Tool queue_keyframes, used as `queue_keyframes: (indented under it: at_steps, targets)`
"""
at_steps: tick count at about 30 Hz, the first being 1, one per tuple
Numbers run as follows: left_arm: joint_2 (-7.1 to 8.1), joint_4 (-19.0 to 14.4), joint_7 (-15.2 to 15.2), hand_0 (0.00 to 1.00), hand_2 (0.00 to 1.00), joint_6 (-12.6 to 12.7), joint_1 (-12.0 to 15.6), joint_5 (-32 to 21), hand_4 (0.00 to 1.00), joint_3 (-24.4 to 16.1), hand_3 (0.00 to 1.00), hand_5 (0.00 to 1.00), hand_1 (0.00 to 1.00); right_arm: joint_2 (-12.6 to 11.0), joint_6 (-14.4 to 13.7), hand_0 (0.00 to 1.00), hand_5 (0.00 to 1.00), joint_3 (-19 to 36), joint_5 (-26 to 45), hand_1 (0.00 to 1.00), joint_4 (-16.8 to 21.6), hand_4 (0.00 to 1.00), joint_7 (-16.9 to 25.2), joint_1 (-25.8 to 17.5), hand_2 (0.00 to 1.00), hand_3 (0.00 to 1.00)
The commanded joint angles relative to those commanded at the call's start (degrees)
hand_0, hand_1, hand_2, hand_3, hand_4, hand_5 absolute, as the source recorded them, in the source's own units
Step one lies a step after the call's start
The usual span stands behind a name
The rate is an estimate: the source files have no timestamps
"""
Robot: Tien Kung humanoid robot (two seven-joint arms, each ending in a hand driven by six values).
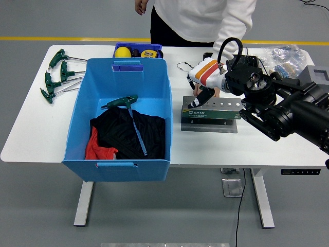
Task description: Lift tool from toolbox,place it in box,lift tool from toolbox,place it in box
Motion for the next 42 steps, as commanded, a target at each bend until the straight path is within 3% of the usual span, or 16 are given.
queue_keyframes:
  at_steps: [13, 20, 42]
  targets:
    - [0.05, 0.0, -0.3, 0.529, 0.497, -0.1, -0.2, -1.6, 0.729, 1.8, 0.685, 0.648, 0.495, -0.4, 2.3, 0.581, 0.715, 1.9, -2.6, 0.579, -0.6, 0.998, 1.0, -0.6, 0.624, 0.490]
    - [0.08, 0.0, -0.4, 0.531, 0.496, -0.2, -0.3, -2.3, 0.729, 2.5, 0.685, 0.650, 0.494, -0.6, 3.5, 0.567, 0.720, 3.4, -5.2, 0.515, -0.5, 0.998, 2.1, -0.4, 0.574, 0.479]
    - [0.24, 0.0, -1.1, 0.536, 0.496, -0.4, -0.7, -5.6, 0.730, 6.0, 0.683, 0.650, 0.493, -0.5, 8.6, 0.561, 0.735, 7.8, -12.9, 0.505, -0.4, 0.998, 5.5, -0.8, 0.560, 0.476]
